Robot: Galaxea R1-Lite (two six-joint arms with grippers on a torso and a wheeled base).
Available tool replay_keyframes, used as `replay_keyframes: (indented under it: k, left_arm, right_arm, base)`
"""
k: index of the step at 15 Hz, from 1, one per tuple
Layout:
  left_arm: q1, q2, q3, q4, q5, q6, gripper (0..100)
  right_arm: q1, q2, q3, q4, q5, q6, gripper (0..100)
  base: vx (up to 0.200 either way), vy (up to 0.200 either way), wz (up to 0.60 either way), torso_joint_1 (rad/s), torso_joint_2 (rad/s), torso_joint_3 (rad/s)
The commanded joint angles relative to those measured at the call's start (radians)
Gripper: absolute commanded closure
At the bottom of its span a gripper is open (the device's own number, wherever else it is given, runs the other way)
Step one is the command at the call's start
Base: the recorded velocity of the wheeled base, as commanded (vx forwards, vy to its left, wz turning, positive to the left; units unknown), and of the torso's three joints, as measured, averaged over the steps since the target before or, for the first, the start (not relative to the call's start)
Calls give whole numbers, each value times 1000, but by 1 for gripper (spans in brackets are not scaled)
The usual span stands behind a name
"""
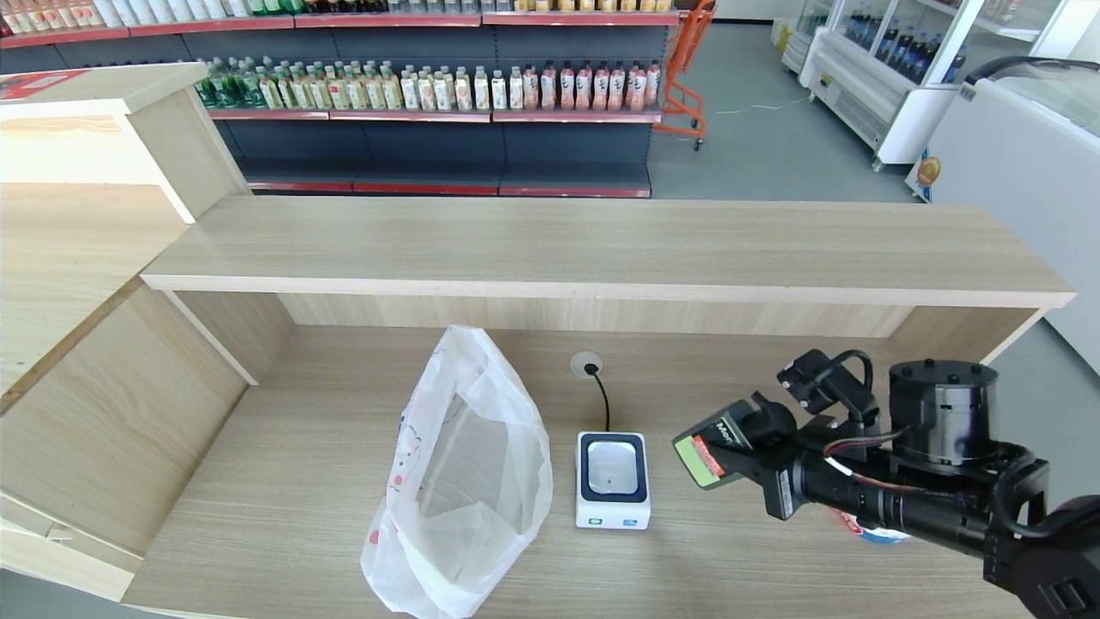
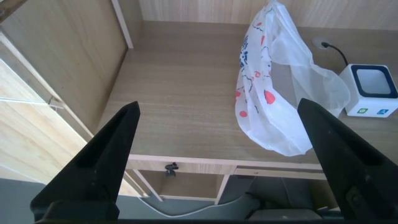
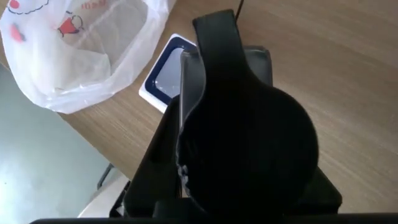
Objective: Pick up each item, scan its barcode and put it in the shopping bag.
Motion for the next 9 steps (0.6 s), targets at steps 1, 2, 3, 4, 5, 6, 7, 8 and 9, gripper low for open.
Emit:
replay_keyframes:
  k: [1, 2, 3, 4, 5, 6, 7, 8, 9]
  left_arm:
    - [0, 0, 0, 0, 0, 0, 0]
    - [0, 0, 0, 0, 0, 0, 0]
    - [0, 0, 0, 0, 0, 1, 0]
    - [0, 0, 0, 0, 0, 4, 0]
    - [0, 0, 0, 0, 0, 4, 0]
    - [0, 0, 0, 0, 0, 4, 0]
    - [0, 0, 0, 0, 0, 1, 0]
    - [0, 0, 0, 0, 0, 1, 0]
    - [0, 0, 0, 0, 0, 1, 0]
  right_arm:
    - [-3, -11, 26, -4, 1, 19, 100]
    - [-2, -15, 31, -4, 1, 47, 100]
    - [1, -17, 31, -4, 1, 81, 100]
    - [1, -17, 24, -4, 1, 102, 100]
    - [0, -17, 24, -5, 1, 111, 100]
    - [1, -17, 24, -5, 1, 114, 100]
    - [1, -17, 27, -5, 1, 119, 100]
    - [6, -18, 29, -5, 1, 131, 100]
    - [10, -18, 26, -5, 1, 159, 100]
  base:
    - [0, 0, 0, 0, 0, 0]
    - [0, 0, 0, 0, 0, 0]
    - [0, 0, 0, 0, 0, 0]
    - [0, 0, 0, 0, 0, 0]
    - [0, 0, 0, 0, 0, 0]
    - [0, 0, 0, 0, 0, 0]
    - [0, 200, 0, 2, 2, 2]
    - [0, 200, 0, -2, 2, -2]
    - [0, 200, 0, 7, 2, 7]
